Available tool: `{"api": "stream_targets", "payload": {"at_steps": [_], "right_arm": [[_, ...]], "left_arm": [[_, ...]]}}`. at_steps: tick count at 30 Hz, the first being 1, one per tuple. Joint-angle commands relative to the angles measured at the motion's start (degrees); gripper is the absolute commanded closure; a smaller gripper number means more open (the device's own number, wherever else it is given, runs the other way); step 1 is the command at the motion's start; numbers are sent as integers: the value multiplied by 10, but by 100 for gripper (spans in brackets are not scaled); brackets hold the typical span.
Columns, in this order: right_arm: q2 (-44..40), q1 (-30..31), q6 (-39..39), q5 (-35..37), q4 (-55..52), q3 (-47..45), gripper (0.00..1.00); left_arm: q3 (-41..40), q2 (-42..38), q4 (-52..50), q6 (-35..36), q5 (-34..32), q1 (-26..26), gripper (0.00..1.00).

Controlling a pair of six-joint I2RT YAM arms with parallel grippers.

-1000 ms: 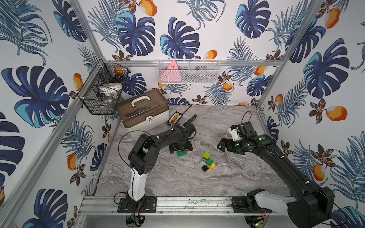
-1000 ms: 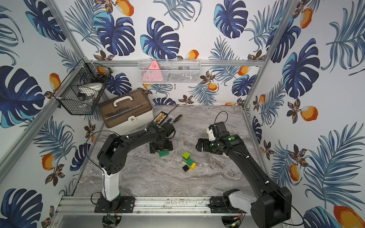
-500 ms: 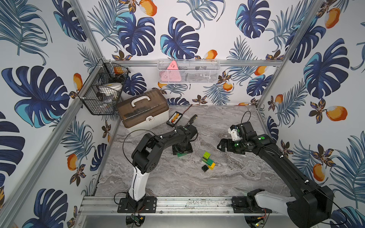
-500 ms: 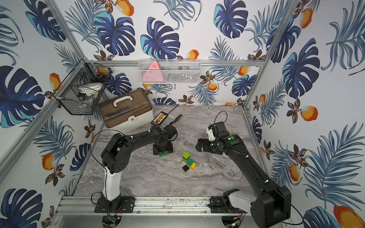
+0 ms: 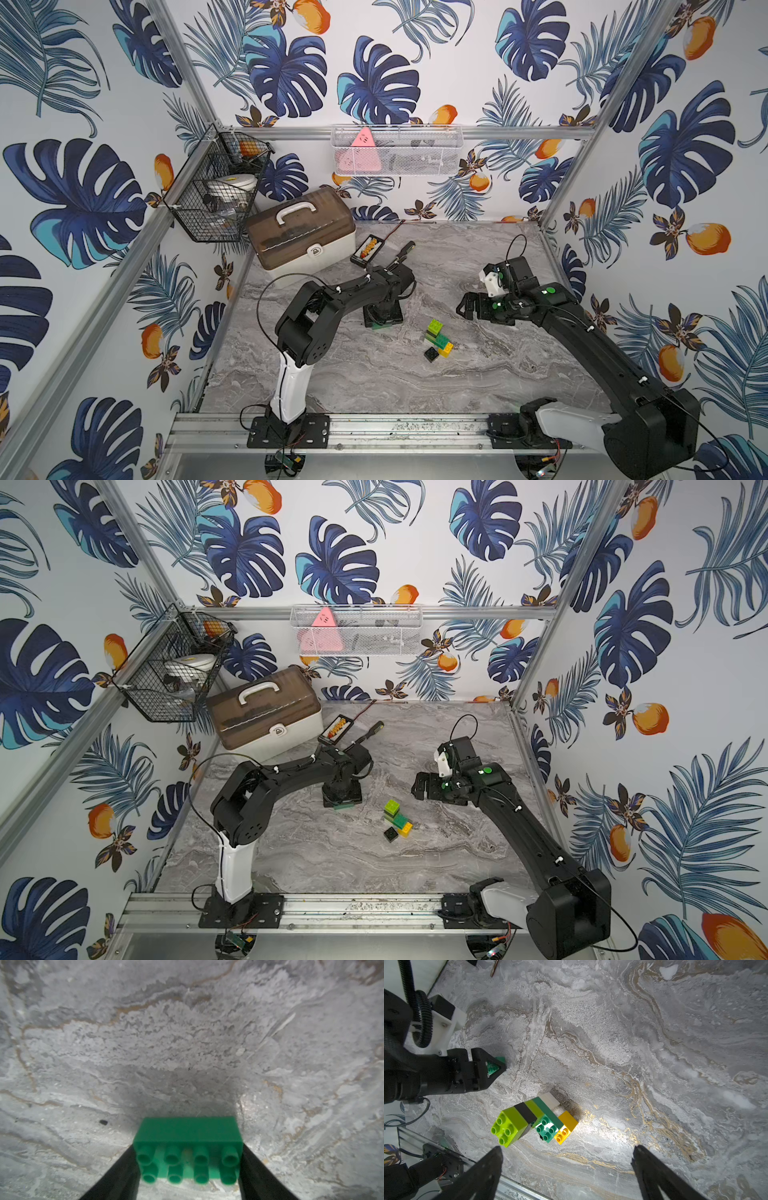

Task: Assemble a giraffe with lego
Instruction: Pick up the lego brick from the center of the board.

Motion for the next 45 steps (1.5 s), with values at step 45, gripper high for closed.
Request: {"api": "stream_targets", "payload": {"at_steps": [45], "right_arm": [[-3, -15, 50, -18, -1, -45, 0]], "left_arm": [[298, -30, -251, 270, 7, -52, 47]]}}
